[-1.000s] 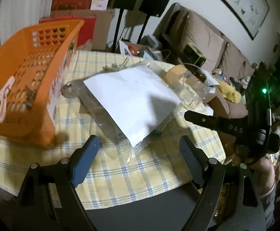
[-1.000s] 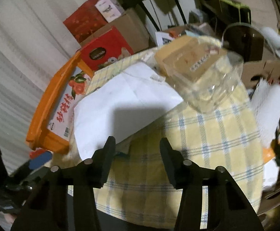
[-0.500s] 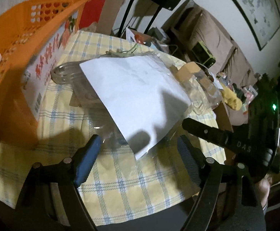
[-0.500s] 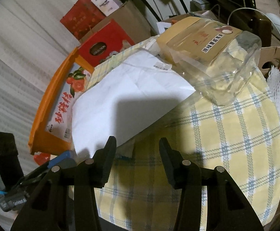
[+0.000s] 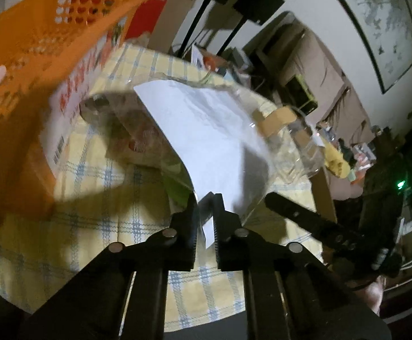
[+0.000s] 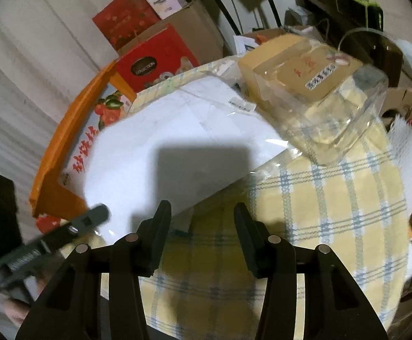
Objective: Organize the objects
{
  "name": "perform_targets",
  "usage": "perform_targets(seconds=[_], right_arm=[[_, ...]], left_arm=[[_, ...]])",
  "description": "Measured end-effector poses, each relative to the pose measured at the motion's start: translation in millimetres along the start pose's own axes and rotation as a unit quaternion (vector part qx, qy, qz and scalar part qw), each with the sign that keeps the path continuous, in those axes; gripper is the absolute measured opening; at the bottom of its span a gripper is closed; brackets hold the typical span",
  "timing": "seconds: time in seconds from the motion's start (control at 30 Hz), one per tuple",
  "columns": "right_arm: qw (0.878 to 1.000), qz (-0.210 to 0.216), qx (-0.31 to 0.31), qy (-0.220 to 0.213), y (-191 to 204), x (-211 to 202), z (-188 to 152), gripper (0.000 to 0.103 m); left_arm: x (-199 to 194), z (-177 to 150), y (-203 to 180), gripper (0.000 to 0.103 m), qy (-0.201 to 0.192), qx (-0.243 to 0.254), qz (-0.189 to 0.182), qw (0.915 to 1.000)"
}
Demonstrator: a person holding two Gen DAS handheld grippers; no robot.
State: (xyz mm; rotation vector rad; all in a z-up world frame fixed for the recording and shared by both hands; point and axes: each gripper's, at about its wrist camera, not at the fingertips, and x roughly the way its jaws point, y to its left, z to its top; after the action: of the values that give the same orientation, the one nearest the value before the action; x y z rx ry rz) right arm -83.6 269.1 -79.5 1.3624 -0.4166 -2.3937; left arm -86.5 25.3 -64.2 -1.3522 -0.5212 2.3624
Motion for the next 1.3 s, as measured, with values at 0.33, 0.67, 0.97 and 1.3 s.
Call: perform_targets(seconds=[0.33,0.67,0.97,1.3], right_arm=[[0.998,-0.033,-0.047,-0.04,16.9,-37.4,0.3,0.048],[0.997,-0.026,-0.054,-0.058,27.6,-56.2,2.3,0.048],[0.997,-0.033,-0.014,-0.075,-3.4,-82.9,3.5,0.049],[0.991,-0.033,0.07,-0.106,-71.7,-127.3,1.9,0.058]], left_arm=[[-72.8,18.4,-62.2,0.001,-0.087,0.131,0.012,0.9875],[-127.9,21.5,-132.7,0.001,-0.167,0.284,0.097,0.9392],[-77.2,-13.3,-152.9,0.001,-0.069,0.323,0.058,0.942],[-25.4,-59.5,-161.9,0.008,0.056,0.333,-0.039,0.9404]])
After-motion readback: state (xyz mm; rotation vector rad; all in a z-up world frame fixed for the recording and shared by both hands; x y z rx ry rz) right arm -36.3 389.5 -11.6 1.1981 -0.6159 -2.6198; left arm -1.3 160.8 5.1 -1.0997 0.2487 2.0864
